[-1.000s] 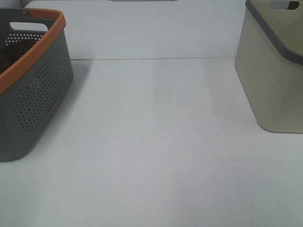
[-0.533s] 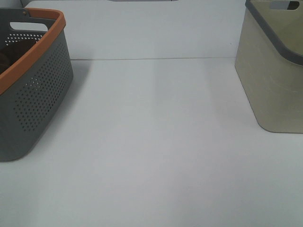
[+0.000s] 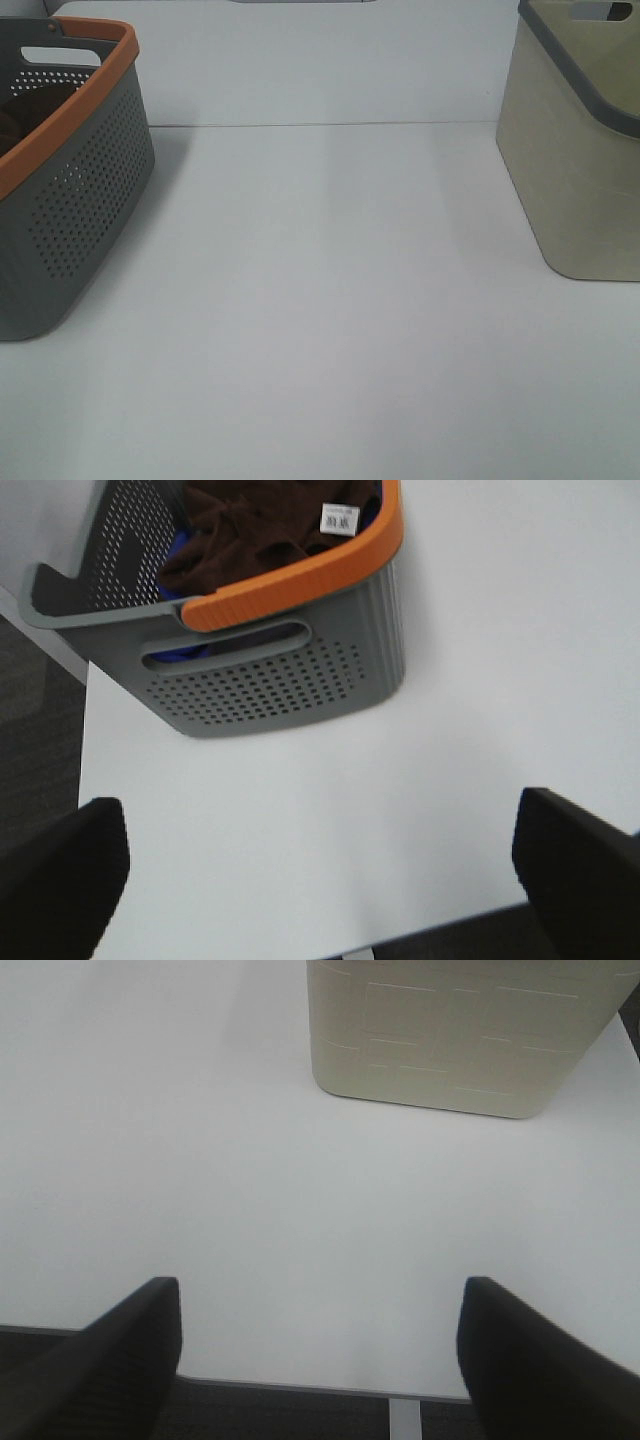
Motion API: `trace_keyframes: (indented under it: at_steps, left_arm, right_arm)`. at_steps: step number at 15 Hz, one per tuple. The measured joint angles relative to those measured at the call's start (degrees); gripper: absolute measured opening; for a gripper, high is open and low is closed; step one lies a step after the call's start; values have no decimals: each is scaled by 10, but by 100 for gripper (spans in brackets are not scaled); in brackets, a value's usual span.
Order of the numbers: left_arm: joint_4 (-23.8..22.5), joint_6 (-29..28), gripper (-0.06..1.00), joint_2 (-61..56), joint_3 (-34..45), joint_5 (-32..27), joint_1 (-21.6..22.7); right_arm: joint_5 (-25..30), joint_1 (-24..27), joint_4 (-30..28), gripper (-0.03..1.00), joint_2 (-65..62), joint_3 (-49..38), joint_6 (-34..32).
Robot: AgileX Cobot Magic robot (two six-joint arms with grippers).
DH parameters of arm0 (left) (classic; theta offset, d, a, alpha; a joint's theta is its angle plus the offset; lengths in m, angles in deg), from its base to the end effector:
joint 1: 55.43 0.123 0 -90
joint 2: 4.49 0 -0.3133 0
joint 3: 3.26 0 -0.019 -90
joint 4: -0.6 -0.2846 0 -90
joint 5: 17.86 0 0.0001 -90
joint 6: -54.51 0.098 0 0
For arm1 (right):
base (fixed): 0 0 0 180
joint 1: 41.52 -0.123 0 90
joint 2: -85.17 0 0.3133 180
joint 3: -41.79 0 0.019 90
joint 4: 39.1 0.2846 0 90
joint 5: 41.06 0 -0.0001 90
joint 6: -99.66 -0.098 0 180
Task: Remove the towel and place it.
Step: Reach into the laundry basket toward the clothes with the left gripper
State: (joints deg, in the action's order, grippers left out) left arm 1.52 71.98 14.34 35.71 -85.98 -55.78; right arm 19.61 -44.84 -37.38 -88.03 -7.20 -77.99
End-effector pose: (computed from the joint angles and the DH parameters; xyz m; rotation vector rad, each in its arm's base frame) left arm 0.0135 -0.0015 0.3343 0.3427 2.1746 0.1477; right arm 0.0011 0.0026 0.2921 -0.1021 2.0300 0.0465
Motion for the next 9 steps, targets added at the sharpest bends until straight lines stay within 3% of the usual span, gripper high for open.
trace_keyframes:
  at_steps: [6, 7, 9]
  left_arm:
    - [2, 22, 99, 234, -179, -16, 0]
    - [2, 42, 99, 280, -213, -16, 0]
    - [2, 179, 99, 399, -300, -16, 0]
  right_arm:
    - [0, 0, 0, 76, 0, 0, 0]
    - [0, 0, 0, 76, 0, 0, 0]
    - [0, 0, 0, 76, 0, 0, 0]
